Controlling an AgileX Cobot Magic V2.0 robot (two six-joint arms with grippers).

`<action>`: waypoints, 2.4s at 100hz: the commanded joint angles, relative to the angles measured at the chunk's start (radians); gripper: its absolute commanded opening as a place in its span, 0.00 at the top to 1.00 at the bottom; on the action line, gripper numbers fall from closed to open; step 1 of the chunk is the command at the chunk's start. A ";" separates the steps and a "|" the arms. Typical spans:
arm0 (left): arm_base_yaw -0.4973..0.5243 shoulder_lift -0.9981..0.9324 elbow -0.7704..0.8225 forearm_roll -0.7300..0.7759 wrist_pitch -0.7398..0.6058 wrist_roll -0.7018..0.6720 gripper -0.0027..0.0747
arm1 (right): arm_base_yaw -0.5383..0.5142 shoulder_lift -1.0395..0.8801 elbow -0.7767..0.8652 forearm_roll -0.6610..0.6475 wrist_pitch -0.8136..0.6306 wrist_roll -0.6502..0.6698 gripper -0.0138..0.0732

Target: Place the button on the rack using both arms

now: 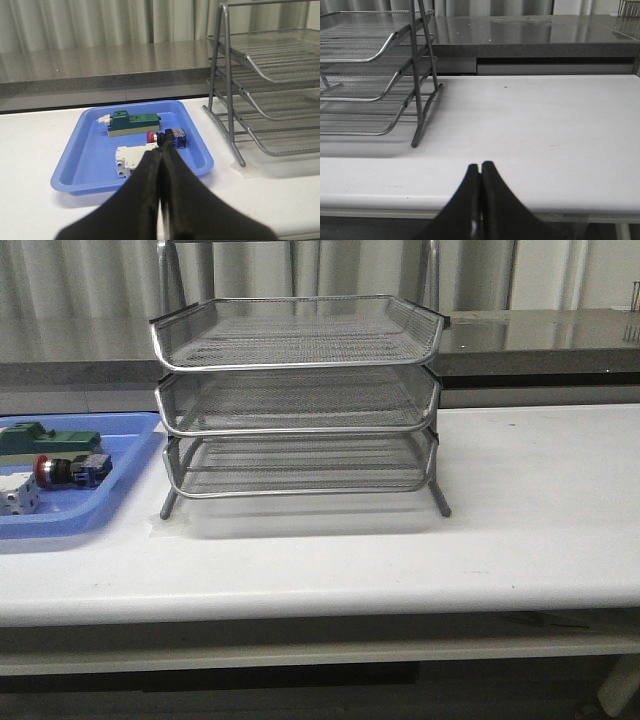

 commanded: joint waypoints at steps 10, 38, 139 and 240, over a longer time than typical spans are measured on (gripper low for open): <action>0.000 -0.032 0.056 -0.003 -0.075 -0.008 0.99 | -0.009 -0.016 -0.020 -0.010 -0.079 0.001 0.91; 0.000 -0.032 0.056 -0.003 -0.075 -0.008 0.99 | -0.009 -0.016 -0.020 -0.010 -0.079 0.001 0.91; 0.000 -0.032 0.056 -0.003 -0.075 -0.008 0.99 | -0.009 0.163 -0.391 0.041 0.168 0.001 0.91; 0.000 -0.032 0.056 -0.003 -0.075 -0.008 0.99 | -0.009 1.042 -0.751 0.574 0.333 -0.008 0.78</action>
